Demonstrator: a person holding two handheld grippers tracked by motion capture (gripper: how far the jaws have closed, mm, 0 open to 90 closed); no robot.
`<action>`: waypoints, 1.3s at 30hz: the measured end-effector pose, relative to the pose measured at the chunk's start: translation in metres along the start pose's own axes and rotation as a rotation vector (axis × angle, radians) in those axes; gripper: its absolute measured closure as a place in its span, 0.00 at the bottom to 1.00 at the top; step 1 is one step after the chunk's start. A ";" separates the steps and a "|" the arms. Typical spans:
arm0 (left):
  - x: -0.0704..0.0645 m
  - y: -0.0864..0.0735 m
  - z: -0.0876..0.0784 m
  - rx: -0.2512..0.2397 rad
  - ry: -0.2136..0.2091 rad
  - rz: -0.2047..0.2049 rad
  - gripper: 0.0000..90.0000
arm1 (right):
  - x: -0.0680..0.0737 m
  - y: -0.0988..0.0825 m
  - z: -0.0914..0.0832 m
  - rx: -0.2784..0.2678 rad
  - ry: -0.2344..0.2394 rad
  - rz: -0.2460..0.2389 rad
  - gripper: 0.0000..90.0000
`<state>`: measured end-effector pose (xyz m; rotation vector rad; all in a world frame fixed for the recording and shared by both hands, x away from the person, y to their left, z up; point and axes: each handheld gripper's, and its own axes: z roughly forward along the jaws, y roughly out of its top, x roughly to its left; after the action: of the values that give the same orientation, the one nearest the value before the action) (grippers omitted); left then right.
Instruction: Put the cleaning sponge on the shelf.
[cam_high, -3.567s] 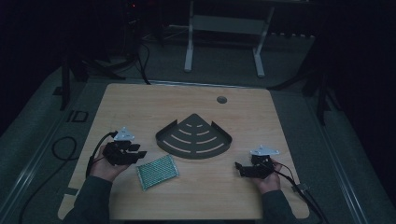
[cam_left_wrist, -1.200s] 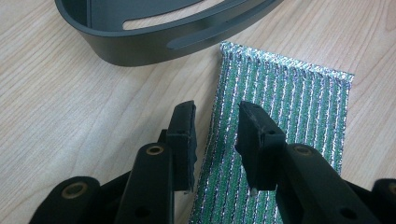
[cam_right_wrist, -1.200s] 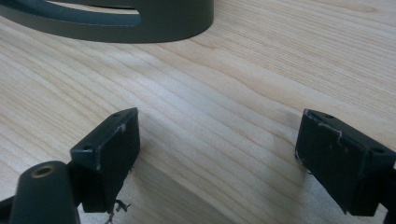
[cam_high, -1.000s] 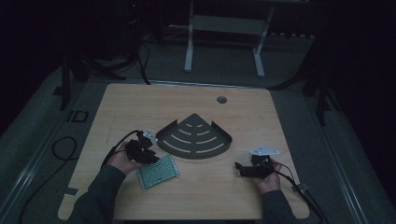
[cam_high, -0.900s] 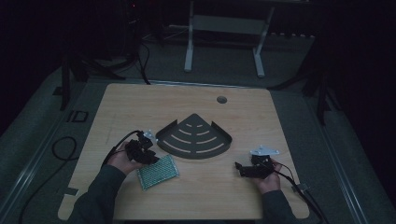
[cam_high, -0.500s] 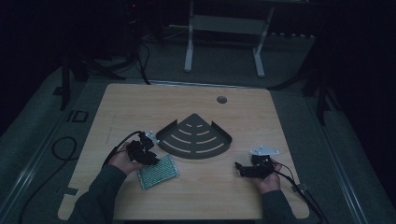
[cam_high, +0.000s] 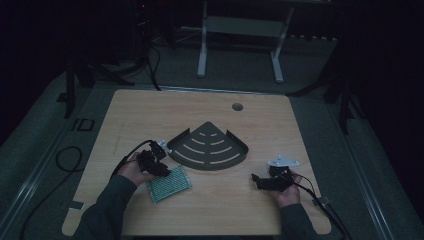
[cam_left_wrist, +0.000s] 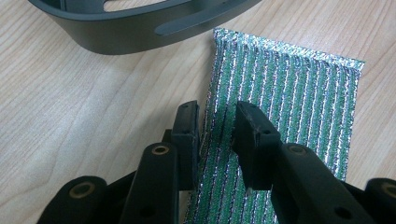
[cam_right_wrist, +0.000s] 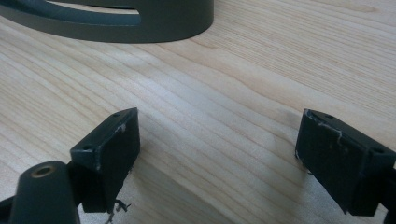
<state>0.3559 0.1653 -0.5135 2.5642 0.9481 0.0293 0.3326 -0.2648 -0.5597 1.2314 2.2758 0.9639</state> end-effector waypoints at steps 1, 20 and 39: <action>0.000 0.000 0.000 0.004 -0.003 -0.003 0.78 | 0.000 0.000 0.000 0.000 0.000 0.000 0.15; 0.010 -0.006 -0.004 0.036 -0.091 -0.086 0.74 | 0.000 0.000 0.000 0.000 0.000 0.000 0.15; 0.017 0.003 0.001 0.126 -0.136 -0.124 0.92 | 0.000 0.000 0.000 0.000 0.000 -0.001 0.15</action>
<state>0.3705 0.1735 -0.5158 2.5755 1.0852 -0.2441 0.3326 -0.2649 -0.5598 1.2306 2.2759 0.9638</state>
